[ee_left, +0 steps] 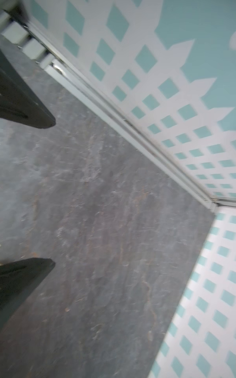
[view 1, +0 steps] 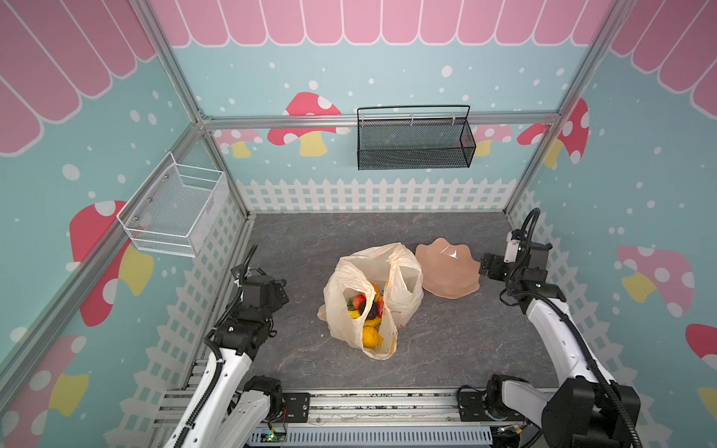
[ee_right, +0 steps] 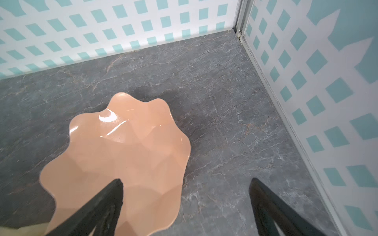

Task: Place the fruits into the plastic bag
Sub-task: Reset both arms

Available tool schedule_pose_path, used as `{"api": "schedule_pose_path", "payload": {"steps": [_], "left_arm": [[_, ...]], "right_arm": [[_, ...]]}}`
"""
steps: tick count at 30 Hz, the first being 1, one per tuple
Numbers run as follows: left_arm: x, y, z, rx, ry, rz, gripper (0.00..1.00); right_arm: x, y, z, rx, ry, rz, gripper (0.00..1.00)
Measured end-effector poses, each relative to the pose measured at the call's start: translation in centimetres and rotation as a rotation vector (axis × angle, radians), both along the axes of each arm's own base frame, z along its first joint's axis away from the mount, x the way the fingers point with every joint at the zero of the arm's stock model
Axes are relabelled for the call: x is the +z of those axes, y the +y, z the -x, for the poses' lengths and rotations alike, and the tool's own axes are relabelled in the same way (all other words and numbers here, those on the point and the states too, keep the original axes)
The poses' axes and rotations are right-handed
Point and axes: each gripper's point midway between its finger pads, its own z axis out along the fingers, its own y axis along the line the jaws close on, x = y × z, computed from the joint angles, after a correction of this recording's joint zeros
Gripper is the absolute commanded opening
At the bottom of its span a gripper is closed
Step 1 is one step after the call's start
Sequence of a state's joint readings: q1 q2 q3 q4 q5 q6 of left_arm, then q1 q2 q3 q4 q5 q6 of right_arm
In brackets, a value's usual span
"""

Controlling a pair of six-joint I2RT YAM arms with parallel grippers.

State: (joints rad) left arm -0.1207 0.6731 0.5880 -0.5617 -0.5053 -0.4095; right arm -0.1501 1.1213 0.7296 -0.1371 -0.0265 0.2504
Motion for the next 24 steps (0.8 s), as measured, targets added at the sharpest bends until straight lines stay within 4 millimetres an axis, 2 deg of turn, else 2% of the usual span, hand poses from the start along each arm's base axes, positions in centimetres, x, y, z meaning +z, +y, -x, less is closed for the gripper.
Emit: {"api": "schedule_pose_path", "payload": {"steps": [3, 6, 8, 12, 17, 21, 24], "left_arm": [[-1.2, 0.0, -0.3, -0.05, -0.138, -0.063, 0.99], [-2.8, -0.3, -1.3, -0.092, -0.218, -0.116, 0.99], [-4.1, -0.8, -2.5, -0.129, -0.208, -0.138, 0.99], [-6.0, -3.0, -6.1, -0.253, -0.18, -0.136, 0.99], [-8.0, -4.2, -8.9, -0.311, -0.186, -0.146, 0.99], [-7.1, -4.9, -10.5, -0.357, -0.26, -0.172, 0.99], [-8.0, -5.8, -11.8, -0.415, -0.27, -0.185, 0.99]], "right_arm": [[-3.4, 0.3, 1.7, 0.005, -0.094, 0.022, 0.97], [-5.1, 0.4, 2.8, 0.005, -0.175, 0.042, 0.97], [-5.0, 0.4, 2.5, 0.009, -0.226, 0.054, 0.97], [-3.7, 1.2, 1.7, 0.039, -0.358, 0.115, 0.97], [-3.7, 1.2, 1.8, 0.048, -0.432, 0.187, 0.97], [-3.9, 1.5, 2.2, 0.06, -0.479, 0.213, 0.97], [-5.0, 1.5, 2.5, 0.062, -0.474, 0.217, 0.97]]}}
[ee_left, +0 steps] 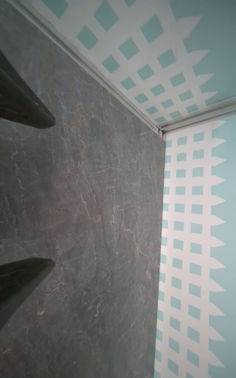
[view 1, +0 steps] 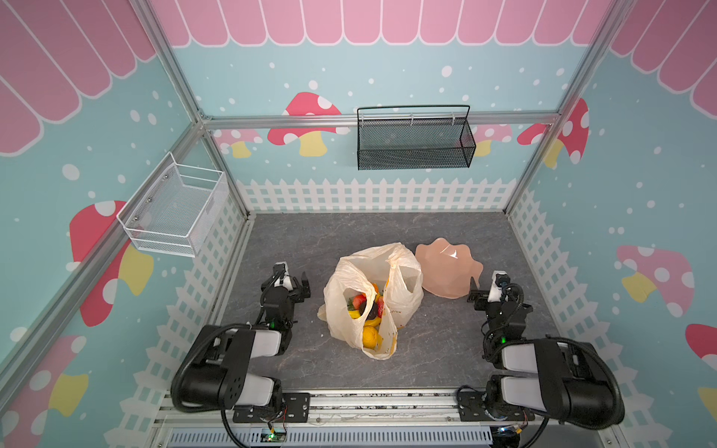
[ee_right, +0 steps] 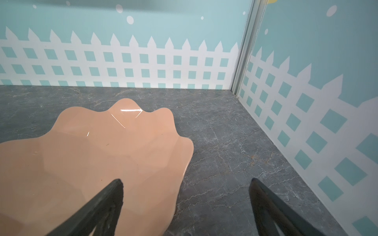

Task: Place the fruits into the plastic bag
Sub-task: Reset both arms

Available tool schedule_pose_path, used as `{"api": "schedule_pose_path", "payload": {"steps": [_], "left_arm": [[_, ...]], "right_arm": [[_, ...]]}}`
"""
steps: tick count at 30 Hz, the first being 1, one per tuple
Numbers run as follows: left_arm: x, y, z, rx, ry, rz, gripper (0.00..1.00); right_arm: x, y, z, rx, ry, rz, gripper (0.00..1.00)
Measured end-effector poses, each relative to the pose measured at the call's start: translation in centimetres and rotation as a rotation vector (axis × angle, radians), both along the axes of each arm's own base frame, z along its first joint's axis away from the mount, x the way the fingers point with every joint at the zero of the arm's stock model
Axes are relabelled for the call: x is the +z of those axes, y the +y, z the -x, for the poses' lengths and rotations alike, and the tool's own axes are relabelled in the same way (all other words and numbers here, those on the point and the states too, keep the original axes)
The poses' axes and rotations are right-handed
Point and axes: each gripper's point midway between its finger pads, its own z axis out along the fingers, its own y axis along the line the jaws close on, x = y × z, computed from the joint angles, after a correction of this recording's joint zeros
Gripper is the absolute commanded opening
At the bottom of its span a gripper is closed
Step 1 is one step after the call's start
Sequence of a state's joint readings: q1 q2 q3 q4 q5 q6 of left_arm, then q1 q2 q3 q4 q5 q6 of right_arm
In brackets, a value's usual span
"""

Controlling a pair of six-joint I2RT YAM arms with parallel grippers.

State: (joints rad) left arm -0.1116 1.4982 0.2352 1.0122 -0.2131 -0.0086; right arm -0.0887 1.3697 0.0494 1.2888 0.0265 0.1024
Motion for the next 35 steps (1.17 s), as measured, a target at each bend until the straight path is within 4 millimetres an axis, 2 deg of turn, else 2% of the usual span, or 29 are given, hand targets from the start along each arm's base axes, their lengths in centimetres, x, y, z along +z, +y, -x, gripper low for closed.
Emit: {"api": "schedule_pose_path", "payload": {"steps": [2, 6, 9, 11, 16, 35], "left_arm": [[-0.8, -0.1, -0.4, -0.004, 0.023, -0.004, 0.99], [0.6, 0.6, -1.7, 0.026, -0.006, 0.003, 1.0], [2.4, 2.0, -3.3, 0.081, -0.042, 0.027, 1.0], [2.7, 2.7, -3.5, 0.108, -0.048, 0.034, 1.0], [1.9, 2.9, -3.3, 0.12, -0.016, 0.04, 1.0], [1.4, 3.1, -3.1, 0.129, 0.002, 0.048, 1.0]], "right_arm": [[-0.5, 0.0, -0.2, 0.001, 0.003, 0.004, 0.97], [-1.2, 0.3, -1.2, 0.016, 0.026, 0.011, 0.97], [0.7, 0.9, -3.5, 0.016, -0.013, 0.035, 0.97], [1.7, 1.5, -4.2, 0.025, -0.04, 0.048, 0.97], [1.1, 1.2, -4.2, 0.004, -0.013, 0.059, 0.97], [0.8, 1.0, -4.2, -0.009, 0.003, 0.068, 0.97]]}}
